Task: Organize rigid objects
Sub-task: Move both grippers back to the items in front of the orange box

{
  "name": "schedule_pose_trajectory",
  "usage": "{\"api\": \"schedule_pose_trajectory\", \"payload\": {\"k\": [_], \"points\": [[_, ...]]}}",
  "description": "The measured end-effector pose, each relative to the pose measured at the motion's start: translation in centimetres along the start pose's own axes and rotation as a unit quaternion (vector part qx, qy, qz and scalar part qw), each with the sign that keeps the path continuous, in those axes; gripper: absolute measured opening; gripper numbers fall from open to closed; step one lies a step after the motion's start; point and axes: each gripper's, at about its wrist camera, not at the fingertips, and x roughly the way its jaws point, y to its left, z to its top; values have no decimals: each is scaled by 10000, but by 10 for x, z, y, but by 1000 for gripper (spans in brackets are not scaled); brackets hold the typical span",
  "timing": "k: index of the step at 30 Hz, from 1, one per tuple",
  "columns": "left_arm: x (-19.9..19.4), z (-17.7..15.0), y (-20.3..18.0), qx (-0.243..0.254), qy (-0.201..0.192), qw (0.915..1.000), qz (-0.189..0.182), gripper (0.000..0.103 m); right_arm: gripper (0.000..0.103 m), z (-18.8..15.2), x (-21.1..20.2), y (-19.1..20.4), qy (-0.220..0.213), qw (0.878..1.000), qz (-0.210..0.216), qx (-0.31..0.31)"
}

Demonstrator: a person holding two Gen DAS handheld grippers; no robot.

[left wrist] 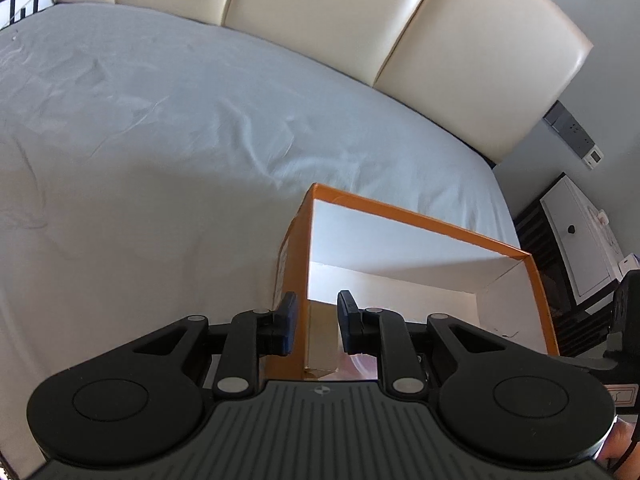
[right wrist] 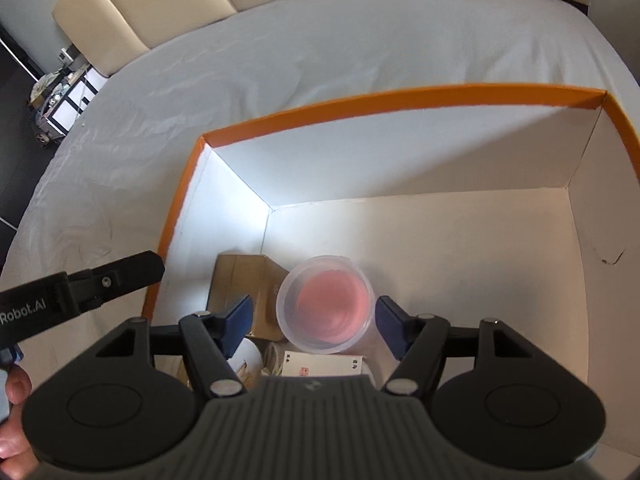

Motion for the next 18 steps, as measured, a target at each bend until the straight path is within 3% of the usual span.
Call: {"api": "schedule_pose_trajectory", "payload": {"k": [6, 9, 13, 18], "points": [[-40, -25, -28, 406, -309, 9985, -187, 23, 66, -30, -62, -8, -810, 9956, 328, -341], [-53, -44, -38, 475, -229, 9983, -258, 23, 63, -52, -89, -16, -1084, 9927, 418, -328], [-52, -74, -45, 407, 146, 9986, -298, 23, 58, -91, -118, -33, -1296, 9904, 474, -130], [-21, -110, -43, -46, 989, 9947, -284, 23, 55, -140, -126, -61, -1172, 9916, 408, 351]]}}
